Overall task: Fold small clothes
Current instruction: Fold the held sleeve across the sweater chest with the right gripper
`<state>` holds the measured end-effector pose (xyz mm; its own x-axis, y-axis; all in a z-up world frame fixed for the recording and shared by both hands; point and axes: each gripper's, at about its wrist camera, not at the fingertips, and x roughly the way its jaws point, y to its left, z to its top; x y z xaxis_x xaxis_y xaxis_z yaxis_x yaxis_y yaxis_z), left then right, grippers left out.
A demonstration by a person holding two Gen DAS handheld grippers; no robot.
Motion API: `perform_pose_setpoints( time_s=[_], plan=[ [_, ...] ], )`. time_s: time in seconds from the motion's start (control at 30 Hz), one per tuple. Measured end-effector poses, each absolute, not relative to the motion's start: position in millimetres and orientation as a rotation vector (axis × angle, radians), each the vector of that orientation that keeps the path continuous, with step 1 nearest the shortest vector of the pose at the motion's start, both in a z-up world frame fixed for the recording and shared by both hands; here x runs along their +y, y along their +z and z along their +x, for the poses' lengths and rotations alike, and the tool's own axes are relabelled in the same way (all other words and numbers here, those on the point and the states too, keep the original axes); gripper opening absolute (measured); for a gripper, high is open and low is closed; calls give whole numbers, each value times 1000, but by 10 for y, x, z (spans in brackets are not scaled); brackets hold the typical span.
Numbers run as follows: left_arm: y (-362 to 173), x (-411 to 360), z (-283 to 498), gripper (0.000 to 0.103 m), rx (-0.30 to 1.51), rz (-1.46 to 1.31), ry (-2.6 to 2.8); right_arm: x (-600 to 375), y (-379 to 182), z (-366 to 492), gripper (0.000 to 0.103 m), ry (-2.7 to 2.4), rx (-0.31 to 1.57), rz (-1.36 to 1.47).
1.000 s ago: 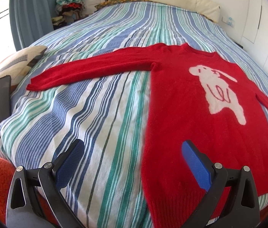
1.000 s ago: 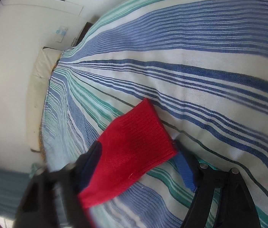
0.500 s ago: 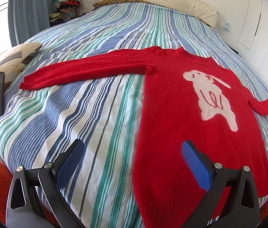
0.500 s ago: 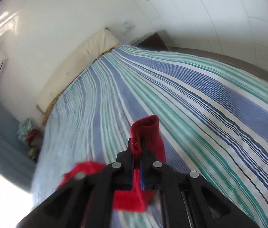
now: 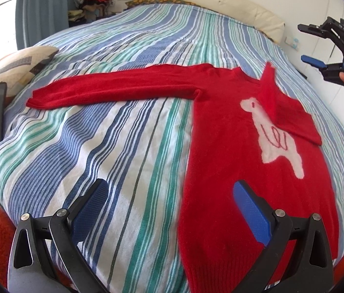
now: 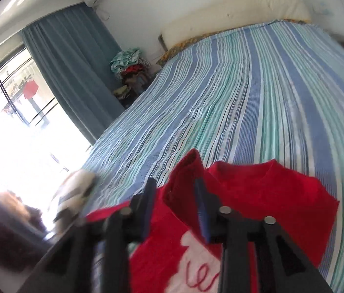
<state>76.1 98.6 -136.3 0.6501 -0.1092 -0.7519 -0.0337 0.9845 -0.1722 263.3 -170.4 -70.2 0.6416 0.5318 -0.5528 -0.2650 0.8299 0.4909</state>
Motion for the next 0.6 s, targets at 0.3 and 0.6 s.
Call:
perform_pose_setpoints(
  time_s=[0.3,0.6],
  plan=[
    [-1396,970,821,102,885,-219,-77,-2499,-974,2366,76,417,782,474],
    [-1502,733,827,102,904,-119,-86,-3178,-1546,2196,55,332,916,576]
  ],
)
